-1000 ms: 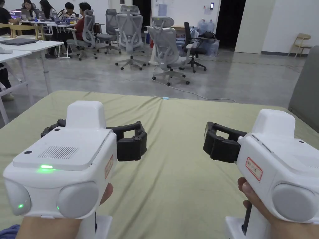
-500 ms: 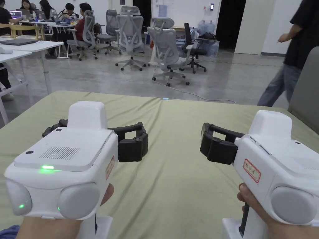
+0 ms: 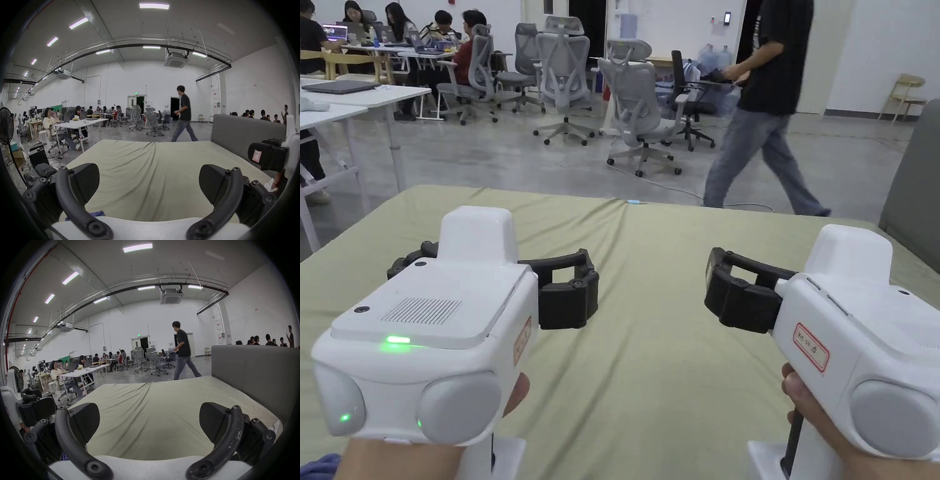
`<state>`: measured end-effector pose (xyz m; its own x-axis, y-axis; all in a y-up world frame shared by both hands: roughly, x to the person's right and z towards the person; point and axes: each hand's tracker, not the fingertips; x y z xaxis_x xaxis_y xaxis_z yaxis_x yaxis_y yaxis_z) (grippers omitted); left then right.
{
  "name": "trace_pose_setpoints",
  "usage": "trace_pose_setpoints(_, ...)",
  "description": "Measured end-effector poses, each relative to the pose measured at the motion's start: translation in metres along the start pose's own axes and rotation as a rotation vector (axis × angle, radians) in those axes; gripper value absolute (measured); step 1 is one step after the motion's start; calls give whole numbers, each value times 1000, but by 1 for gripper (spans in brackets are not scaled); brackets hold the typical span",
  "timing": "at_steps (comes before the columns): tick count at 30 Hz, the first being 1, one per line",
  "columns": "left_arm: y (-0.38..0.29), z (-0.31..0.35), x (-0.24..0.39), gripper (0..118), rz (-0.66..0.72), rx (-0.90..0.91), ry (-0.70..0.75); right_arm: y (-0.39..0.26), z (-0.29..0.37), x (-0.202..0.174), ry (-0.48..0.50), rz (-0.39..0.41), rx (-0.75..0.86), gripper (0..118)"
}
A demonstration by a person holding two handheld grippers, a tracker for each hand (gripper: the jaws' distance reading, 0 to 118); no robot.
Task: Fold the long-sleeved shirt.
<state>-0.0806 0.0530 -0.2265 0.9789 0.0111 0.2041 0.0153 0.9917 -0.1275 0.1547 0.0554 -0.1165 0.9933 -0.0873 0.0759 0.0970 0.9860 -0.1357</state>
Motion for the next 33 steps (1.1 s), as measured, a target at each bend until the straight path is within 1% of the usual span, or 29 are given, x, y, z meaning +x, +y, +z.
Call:
trace_pose_setpoints(17, 0, 1, 1, 118, 14, 3, -19, 1, 1, 2, 3, -18, 11, 118)
trace_pose_setpoints(26, -1, 1, 3, 118, -5, 1, -26, 0, 1, 3, 2, -12, 7, 118)
trace_pose_setpoints(31, -1, 2, 1, 118, 8, 34, -13, -1, 1, 5, -5, -10, 3, 118)
trace_pose_setpoints(33, -1, 2, 4, 118, -4, 14, -12, -2, 3, 1, -9, -8, 2, 118)
